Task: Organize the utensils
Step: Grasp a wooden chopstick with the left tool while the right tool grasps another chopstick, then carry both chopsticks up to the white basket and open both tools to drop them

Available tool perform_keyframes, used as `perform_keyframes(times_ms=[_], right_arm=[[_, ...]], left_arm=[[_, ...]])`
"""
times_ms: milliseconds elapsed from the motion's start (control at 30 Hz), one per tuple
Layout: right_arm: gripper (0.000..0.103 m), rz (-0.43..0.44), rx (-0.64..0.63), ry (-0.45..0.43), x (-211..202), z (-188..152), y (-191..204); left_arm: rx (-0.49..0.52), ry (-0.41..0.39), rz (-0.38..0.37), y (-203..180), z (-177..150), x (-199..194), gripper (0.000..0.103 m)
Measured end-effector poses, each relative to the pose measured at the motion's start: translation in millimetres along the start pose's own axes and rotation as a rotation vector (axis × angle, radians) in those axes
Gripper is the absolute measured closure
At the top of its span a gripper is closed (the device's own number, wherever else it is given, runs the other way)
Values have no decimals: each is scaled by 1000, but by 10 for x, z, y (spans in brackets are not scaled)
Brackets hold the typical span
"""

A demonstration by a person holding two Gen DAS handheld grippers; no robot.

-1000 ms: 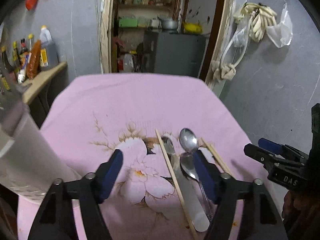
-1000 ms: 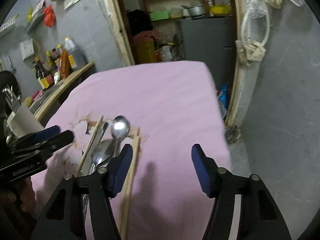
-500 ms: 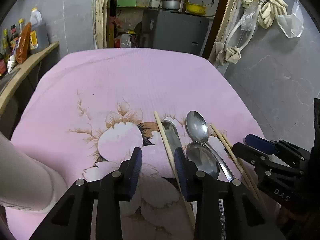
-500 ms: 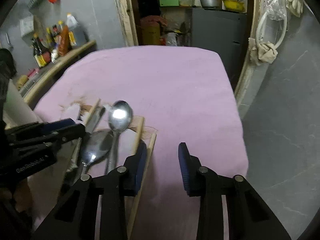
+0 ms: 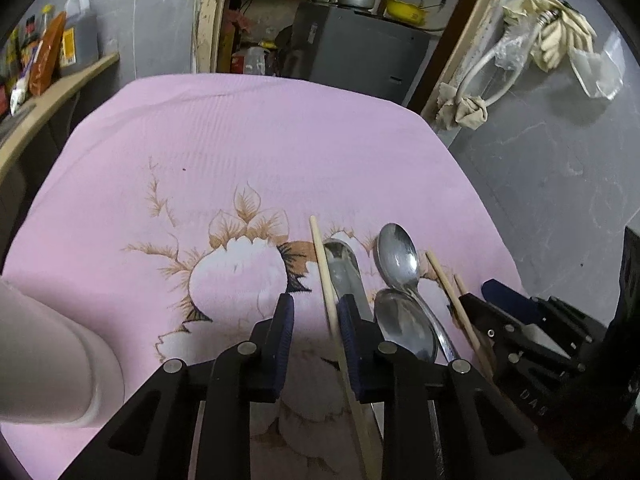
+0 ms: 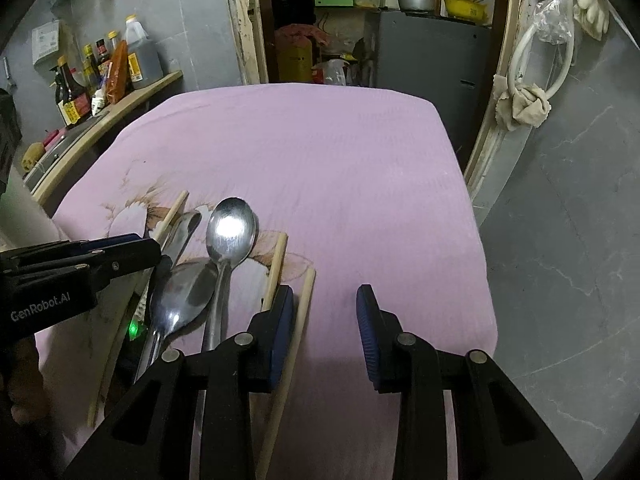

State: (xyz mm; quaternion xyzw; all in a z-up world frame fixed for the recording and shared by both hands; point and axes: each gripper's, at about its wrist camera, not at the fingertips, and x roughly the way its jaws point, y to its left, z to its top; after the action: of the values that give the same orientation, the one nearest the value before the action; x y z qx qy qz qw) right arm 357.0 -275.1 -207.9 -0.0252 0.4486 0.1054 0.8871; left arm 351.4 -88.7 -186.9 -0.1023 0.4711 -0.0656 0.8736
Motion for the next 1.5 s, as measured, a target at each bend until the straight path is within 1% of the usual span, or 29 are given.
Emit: perform_keyframes(times_ms=[100,167,233,300,367,400,433,533,567,633,733,933,1100,1267,1500], right_arm=[[74,-20,12,15,19,31,27],[74,-29,22,22,19,37,34],[75,-30,35,29,24,40,34],[80,-28,46,38,26,51,34],[89,-18,68,50,33,57,24],[91,-5,89,59,34,67,4],[95,9,109,68,41,73,-20],[99,53,181,86,54,68,-110],[99,78,222,79,33,51,-160],[99,102,268,46,-51,26,-207],[99,134,298,-53,-309,5,-227],[99,153,303,-218,-829,46,-145],[99,163,297,-302,-1188,100,-58],[99,193,284,-390,-1551,237,171],[99,280,223,-530,-1922,585,739]], left_arm=[[5,24,6,-18,58,39,81],[12,41,16,-34,85,57,83],[16,57,4,-38,87,66,95],[12,73,-2,-51,87,81,96],[23,76,7,-75,87,82,96],[20,78,6,-75,87,82,97],[12,82,0,-69,88,81,97],[-16,88,-19,-33,76,62,98],[-27,82,-24,-28,66,37,98],[-42,55,-45,-7,49,-41,98],[-50,-16,-78,-16,42,-237,98],[-69,-171,-112,-16,76,-711,98],[-80,-272,-133,82,132,-1156,98],[-71,-352,-132,231,186,-1619,98],[-83,-459,-108,591,286,-2204,98]])
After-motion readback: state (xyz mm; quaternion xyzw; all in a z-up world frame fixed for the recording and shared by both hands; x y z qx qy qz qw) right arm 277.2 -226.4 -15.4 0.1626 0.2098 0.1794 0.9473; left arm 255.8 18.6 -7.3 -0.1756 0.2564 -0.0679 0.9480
